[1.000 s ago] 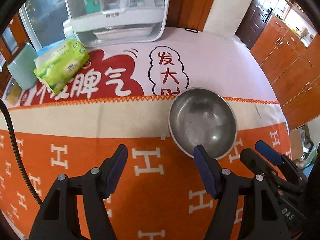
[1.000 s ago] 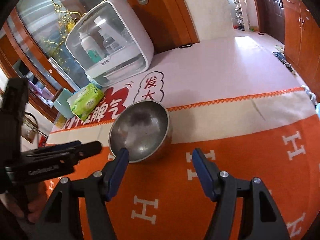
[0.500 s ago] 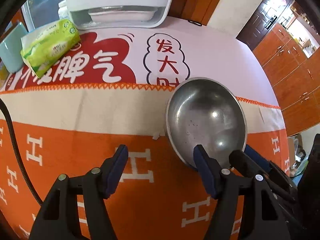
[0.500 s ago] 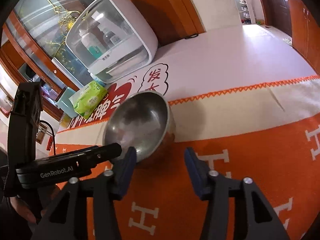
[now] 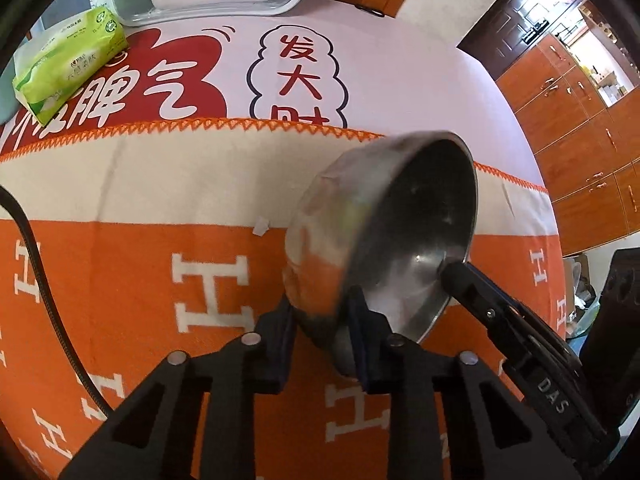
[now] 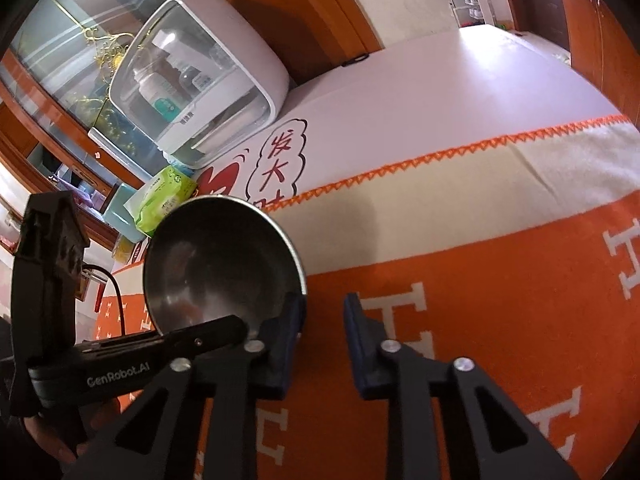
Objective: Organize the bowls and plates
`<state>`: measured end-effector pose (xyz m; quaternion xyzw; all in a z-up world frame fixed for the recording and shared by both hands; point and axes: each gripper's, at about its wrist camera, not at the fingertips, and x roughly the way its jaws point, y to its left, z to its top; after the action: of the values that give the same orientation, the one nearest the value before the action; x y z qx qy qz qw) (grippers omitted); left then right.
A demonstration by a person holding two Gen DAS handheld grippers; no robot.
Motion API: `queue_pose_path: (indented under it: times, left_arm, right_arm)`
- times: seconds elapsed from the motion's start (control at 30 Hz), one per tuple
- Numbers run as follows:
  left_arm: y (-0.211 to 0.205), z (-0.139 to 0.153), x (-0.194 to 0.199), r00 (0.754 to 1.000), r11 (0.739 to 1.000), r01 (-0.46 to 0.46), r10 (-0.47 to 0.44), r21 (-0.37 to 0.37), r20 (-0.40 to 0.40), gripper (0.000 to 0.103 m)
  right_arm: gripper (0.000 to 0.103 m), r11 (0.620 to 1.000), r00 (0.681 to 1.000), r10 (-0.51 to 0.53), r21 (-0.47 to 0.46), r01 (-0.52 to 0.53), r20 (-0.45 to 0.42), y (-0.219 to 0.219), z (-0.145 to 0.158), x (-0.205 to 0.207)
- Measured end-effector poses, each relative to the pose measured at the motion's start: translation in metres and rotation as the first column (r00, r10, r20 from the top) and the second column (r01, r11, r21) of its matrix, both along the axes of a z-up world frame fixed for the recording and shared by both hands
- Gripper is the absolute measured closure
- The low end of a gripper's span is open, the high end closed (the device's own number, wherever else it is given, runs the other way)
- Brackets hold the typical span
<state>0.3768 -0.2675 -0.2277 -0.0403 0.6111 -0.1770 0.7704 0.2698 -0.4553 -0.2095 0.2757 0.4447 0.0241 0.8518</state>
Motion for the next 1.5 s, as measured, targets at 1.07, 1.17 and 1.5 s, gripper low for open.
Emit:
queue_pose_path:
  times: [1.07,1.17,1.5]
  left_arm:
    - [0.019,0.032,-0.088,0.998,1.0,0.0,0.0,0.0,-0.063,0.083]
    - [0.023,0.039,-0.104,0.998,1.0,0.007,-0.007,-0.001,-0.061,0.083]
    - [0.039,0.067,-0.154,0.999,1.0,0.012,-0.012,-0.001,-0.052,0.083]
  right_arm:
    - [0.099,0.998,0.997,0.068,0.006,-0.068,-0.039,0.027,0.033,-0.076]
    - [0.099,0.997,0.997,0.076,0.008,-0.075,-0.034,0.032,0.04,-0.089]
    - [0.099,0.996,0.997,0.069,0.05,-0.068,-0.023,0.048,0.061,-0.134]
